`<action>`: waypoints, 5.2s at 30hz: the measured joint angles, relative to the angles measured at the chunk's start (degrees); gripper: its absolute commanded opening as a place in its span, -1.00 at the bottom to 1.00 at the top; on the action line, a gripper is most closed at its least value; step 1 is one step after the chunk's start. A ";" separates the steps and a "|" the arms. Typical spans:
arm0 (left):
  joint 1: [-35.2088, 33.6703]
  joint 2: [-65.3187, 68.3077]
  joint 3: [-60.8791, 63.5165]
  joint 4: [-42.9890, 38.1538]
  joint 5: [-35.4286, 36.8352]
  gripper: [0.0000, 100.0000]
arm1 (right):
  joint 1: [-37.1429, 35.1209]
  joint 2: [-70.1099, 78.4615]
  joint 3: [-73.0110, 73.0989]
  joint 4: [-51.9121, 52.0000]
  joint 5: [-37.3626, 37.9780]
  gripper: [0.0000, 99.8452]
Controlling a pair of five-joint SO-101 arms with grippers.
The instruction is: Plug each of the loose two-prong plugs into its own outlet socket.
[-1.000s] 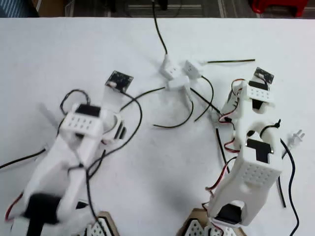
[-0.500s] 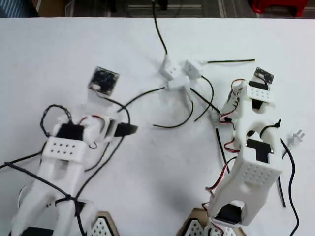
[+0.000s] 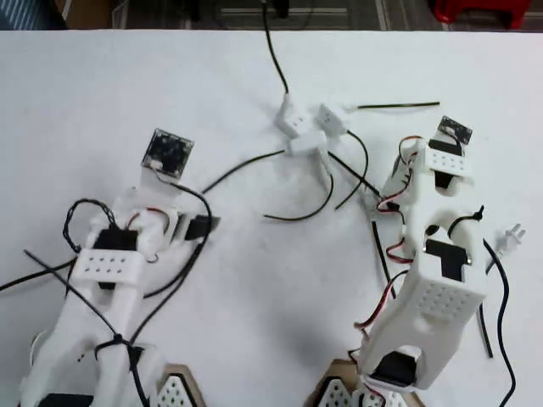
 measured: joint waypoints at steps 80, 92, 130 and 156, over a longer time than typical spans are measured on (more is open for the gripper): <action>-13.36 51.69 -48.97 24.26 -6.33 -0.28 | 0.00 0.00 0.00 0.00 0.00 -0.47; -13.98 66.90 -66.64 32.09 -6.33 -0.89 | 0.00 0.00 0.00 0.00 0.00 -0.47; 17.58 67.34 -65.23 40.00 5.45 -0.62 | -0.44 0.00 0.00 0.00 0.00 -0.47; 19.78 56.26 -54.33 34.20 1.49 0.16 | -0.44 -0.70 -0.26 0.18 0.00 -0.47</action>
